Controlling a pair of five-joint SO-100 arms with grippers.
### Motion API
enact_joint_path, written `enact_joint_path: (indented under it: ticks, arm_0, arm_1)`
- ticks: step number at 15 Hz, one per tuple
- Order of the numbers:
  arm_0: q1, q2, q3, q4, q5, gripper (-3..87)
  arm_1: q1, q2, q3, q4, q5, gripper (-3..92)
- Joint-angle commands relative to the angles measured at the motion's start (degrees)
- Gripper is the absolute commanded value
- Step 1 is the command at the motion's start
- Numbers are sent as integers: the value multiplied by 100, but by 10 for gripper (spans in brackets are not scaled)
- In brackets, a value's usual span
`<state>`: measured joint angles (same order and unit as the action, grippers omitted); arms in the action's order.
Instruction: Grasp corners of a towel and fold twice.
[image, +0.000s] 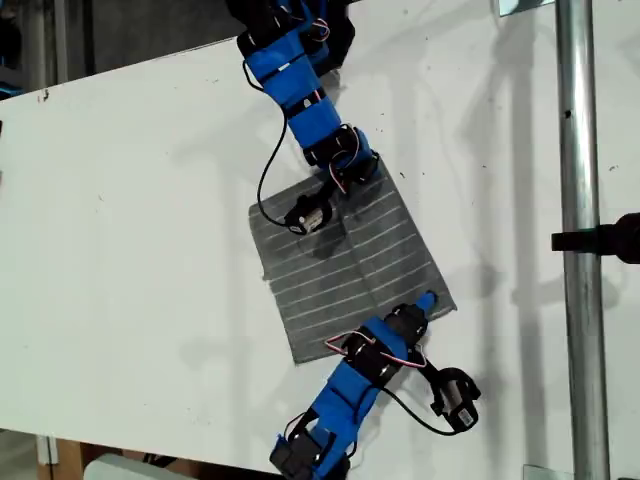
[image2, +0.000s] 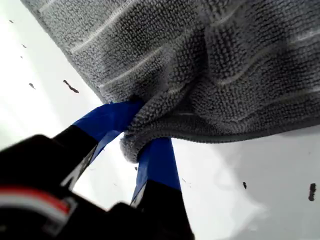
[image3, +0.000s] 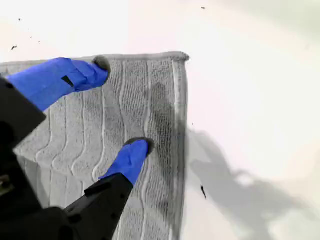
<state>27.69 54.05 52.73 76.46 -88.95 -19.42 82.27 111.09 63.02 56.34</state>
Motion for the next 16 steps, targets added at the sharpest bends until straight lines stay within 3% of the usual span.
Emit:
enact_joint_path:
  ticks: [1,3,7,10,14,16]
  arm_0:
    - [176,-132,-299,-316,-35,242]
    - [123,-747,-308,-281,-281,250]
    - [88,-1854,-396,-817,-439,229]
    - [18,-2030,-316,-378,-712,-15]
    - [0,-1960,-246,79,-879,-24]
    - [79,-1380,-246,431,-589,-24]
  arm_1:
    - [141,35,-246,-79,-44,-2]
    - [132,35,-308,-97,-44,-2]
    - [79,-9,-483,-88,-44,-2]
    - [53,0,-536,-53,-44,-2]
    - [-53,88,-563,-35,-9,-2]
    - [-97,264,-606,-9,-9,-2]
